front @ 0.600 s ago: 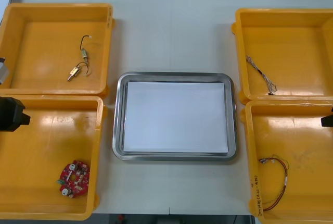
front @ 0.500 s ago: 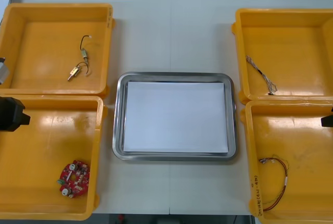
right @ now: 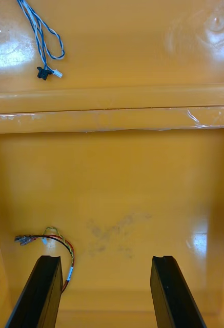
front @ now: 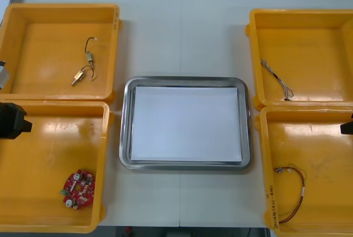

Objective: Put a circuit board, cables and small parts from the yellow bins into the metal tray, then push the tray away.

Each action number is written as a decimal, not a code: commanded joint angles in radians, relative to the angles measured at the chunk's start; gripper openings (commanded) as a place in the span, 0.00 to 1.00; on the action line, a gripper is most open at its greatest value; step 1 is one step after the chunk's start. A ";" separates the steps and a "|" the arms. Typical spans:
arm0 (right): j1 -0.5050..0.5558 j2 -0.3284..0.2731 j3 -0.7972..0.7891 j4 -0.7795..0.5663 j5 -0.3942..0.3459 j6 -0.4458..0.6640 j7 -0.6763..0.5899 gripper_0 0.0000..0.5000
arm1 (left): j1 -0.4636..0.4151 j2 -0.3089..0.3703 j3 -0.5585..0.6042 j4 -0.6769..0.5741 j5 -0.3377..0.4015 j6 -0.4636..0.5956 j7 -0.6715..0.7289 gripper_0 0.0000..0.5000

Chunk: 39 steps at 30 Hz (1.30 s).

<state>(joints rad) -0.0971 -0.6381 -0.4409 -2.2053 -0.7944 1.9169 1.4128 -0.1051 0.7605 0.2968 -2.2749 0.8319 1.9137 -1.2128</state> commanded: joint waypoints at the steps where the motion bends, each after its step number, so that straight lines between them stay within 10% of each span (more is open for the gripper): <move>1: 0.016 -0.041 -0.024 -0.031 -0.008 0.003 -0.017 1.00 | 0.021 0.037 0.028 -0.028 0.007 0.006 -0.040 1.00; 39: 0.016 -0.041 -0.024 -0.031 -0.008 0.003 -0.017 1.00 | 0.021 0.037 0.028 -0.028 0.007 0.006 -0.040 1.00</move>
<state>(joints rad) -0.0971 -0.6381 -0.4409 -2.2053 -0.7944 1.9169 1.4128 -0.1051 0.7605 0.2968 -2.2749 0.8319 1.9137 -1.2128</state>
